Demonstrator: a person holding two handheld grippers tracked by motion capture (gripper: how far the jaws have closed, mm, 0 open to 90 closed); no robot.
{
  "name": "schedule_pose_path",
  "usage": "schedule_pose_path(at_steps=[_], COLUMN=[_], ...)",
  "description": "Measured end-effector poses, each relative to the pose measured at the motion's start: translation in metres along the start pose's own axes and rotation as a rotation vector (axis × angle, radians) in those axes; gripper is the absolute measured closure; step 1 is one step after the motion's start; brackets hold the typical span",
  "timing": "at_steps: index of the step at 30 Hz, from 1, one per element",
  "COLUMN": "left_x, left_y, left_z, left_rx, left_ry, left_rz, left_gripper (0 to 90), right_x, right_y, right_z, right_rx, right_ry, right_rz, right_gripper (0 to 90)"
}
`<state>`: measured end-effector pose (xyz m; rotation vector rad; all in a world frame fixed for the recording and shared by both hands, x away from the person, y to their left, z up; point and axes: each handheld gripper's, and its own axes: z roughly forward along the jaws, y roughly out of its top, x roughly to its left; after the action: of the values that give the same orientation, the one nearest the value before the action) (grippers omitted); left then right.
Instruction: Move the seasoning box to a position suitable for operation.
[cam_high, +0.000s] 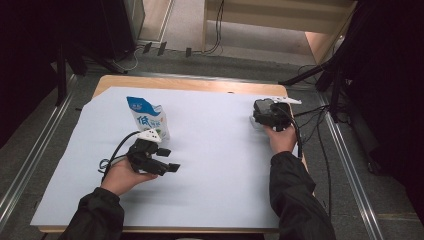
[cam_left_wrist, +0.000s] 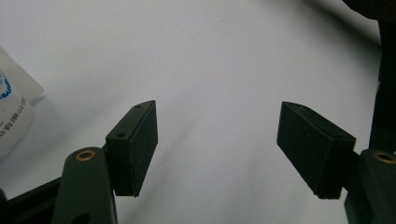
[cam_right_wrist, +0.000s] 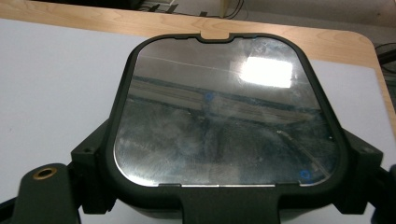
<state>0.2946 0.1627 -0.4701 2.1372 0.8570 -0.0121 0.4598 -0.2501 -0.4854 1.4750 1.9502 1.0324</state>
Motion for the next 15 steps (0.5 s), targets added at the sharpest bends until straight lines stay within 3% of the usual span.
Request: schedule_pose_path(at_steps=[8, 15], left_x=[0.001, 0.003], left_y=[0.003, 0.008], left_z=[0.001, 0.0], left_rx=[0.009, 0.023], left_ry=[-0.032, -0.022], left_rz=[-0.012, 0.001], left_gripper=[28.2, 27.9], right_x=[0.0, 0.004], right_y=[0.005, 0.003], right_z=[-0.017, -0.035], right_rx=[-0.03, -0.036], right_ry=[0.02, 0.053], right_rz=[-0.012, -0.047], right_gripper=[16.4, 16.4])
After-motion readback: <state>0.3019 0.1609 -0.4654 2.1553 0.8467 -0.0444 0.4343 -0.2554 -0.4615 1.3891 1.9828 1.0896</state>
